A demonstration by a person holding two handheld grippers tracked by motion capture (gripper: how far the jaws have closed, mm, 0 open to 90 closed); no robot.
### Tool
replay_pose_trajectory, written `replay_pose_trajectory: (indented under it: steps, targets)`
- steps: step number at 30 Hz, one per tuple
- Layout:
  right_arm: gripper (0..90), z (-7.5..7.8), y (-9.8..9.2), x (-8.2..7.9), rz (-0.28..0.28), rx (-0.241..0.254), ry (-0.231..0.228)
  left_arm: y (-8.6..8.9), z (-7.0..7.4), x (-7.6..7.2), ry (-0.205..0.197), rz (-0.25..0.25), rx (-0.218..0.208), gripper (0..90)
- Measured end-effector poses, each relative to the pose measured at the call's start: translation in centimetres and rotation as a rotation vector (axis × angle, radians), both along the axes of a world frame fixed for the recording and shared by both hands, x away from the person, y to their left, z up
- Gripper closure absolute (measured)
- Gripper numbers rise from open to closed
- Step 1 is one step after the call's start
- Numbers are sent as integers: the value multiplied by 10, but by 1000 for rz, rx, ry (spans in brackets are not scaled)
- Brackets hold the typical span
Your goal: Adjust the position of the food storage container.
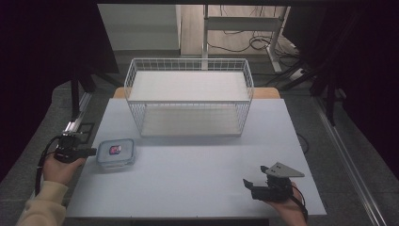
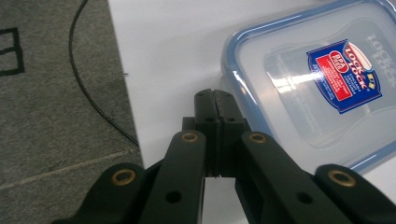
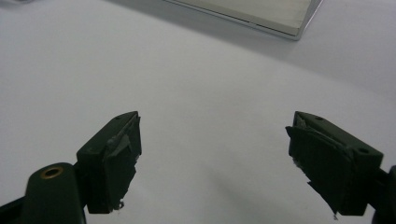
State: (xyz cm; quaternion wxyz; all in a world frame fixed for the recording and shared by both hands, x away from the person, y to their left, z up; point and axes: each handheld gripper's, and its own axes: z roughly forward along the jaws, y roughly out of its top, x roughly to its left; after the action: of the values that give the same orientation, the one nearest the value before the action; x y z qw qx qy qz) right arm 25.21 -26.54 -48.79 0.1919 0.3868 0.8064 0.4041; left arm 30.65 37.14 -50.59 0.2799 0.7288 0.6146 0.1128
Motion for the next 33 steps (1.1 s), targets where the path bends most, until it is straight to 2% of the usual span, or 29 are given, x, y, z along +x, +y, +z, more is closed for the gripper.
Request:
replay_pose_trajectory:
  steps: [2, 8, 13, 27, 33]
  targets:
    - [177, 0, 0, 0, 0, -3, 2, -2, 1, 1, -7, 5, 16, 898]
    - [179, -1, 0, 0, 2, -8, 4, -4, 1, 3, -3, -7, 3, 898]
    - [180, 0, 1, 0, 5, -6, 9, -12, 1, 6, -14, -39, -13, 898]
    - [181, 0, 1, -1, 10, -4, 11, -54, 5, 20, -21, -134, -27, 898]
    - [181, 1, 1, -1, 11, -5, 8, -70, 7, 21, -16, -166, -31, 898]
